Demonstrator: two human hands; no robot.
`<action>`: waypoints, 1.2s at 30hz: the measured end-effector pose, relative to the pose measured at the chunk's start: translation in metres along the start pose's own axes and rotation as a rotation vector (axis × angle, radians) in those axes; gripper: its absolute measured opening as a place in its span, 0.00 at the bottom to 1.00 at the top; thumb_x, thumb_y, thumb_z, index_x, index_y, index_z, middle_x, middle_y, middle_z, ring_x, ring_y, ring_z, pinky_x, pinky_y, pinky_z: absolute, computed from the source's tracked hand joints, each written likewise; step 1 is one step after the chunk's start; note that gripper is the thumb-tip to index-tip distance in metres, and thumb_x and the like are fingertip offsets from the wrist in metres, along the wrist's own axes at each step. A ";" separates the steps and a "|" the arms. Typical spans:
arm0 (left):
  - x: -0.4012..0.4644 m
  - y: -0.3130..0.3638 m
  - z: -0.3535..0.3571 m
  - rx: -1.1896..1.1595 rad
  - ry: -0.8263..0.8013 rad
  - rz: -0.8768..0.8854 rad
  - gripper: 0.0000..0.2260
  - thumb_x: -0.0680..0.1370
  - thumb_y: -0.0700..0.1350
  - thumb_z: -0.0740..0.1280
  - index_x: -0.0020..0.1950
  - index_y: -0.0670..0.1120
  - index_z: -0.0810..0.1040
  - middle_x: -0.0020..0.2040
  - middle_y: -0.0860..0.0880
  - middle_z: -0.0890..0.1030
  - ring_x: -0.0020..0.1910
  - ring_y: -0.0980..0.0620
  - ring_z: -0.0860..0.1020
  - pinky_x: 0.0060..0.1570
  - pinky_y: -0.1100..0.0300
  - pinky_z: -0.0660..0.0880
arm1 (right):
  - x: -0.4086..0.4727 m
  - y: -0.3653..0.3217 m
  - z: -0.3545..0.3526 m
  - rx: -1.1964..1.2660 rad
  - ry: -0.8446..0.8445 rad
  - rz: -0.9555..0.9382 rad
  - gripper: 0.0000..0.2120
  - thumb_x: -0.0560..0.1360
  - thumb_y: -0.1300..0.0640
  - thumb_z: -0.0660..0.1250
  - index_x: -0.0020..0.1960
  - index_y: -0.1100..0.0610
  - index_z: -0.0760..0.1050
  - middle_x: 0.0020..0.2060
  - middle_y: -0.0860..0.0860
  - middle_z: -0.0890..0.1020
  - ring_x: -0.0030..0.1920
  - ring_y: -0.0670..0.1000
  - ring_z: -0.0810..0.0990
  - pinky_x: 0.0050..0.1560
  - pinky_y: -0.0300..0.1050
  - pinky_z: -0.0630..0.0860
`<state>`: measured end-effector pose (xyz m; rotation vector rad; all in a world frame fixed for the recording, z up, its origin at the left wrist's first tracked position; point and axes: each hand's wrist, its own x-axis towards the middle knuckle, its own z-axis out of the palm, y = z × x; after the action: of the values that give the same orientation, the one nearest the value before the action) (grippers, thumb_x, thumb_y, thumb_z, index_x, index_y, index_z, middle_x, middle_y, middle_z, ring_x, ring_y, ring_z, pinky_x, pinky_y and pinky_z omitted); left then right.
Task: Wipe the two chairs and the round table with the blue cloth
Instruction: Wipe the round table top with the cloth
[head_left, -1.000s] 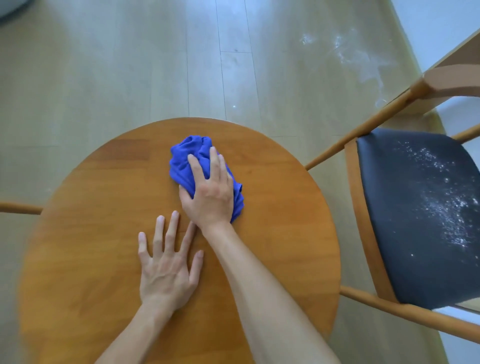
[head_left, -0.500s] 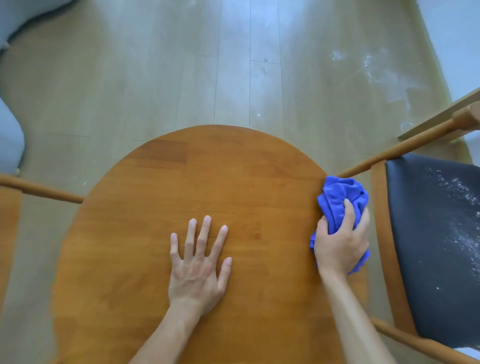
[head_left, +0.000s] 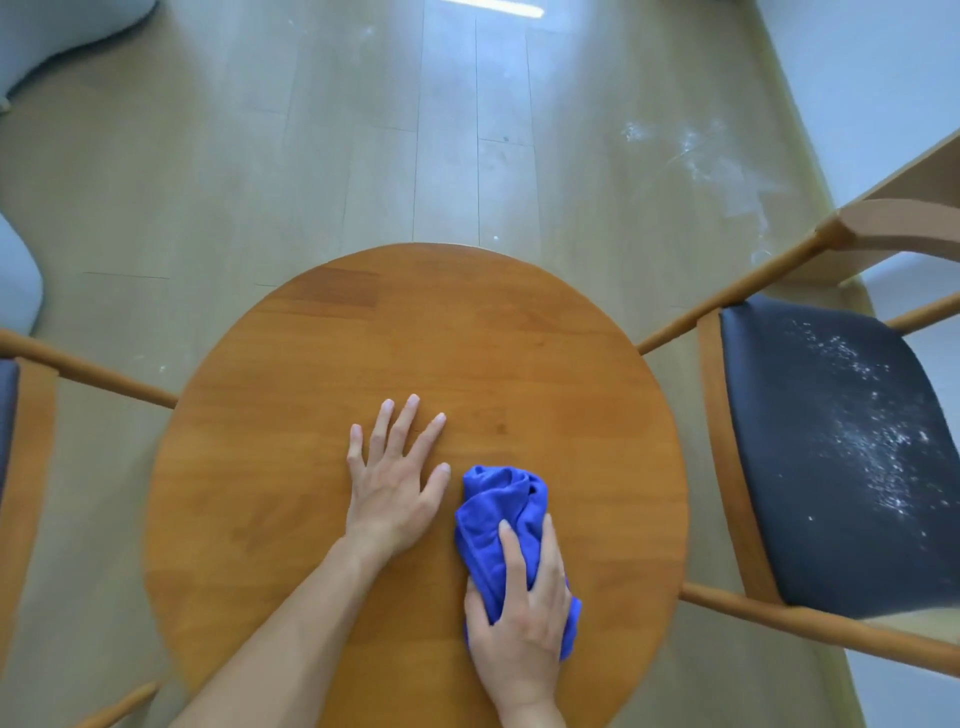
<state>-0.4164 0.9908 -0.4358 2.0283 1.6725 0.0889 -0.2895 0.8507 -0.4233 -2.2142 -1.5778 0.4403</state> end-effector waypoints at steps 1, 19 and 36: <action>0.000 -0.001 -0.004 -0.024 -0.021 -0.009 0.25 0.80 0.54 0.58 0.77 0.59 0.58 0.79 0.56 0.46 0.77 0.55 0.38 0.73 0.50 0.33 | -0.003 -0.002 -0.005 0.038 -0.017 0.017 0.31 0.69 0.50 0.70 0.71 0.47 0.66 0.73 0.57 0.63 0.70 0.57 0.67 0.67 0.52 0.68; -0.056 0.065 -0.028 -0.633 -0.354 -0.278 0.21 0.72 0.60 0.71 0.57 0.50 0.70 0.54 0.52 0.73 0.52 0.53 0.75 0.46 0.60 0.73 | 0.062 -0.010 -0.084 0.609 -0.376 0.528 0.14 0.69 0.63 0.71 0.52 0.50 0.78 0.47 0.45 0.82 0.49 0.46 0.80 0.45 0.39 0.77; -0.073 0.037 -0.244 -0.135 -0.227 0.110 0.11 0.72 0.36 0.62 0.36 0.50 0.66 0.32 0.52 0.73 0.31 0.54 0.69 0.30 0.62 0.64 | 0.052 -0.029 -0.273 0.267 -0.245 0.217 0.15 0.69 0.69 0.57 0.41 0.51 0.75 0.38 0.47 0.81 0.42 0.48 0.78 0.35 0.37 0.70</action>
<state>-0.4881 1.0011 -0.1887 1.9488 1.3792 0.0091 -0.1701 0.8737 -0.1715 -2.1926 -1.3008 0.9596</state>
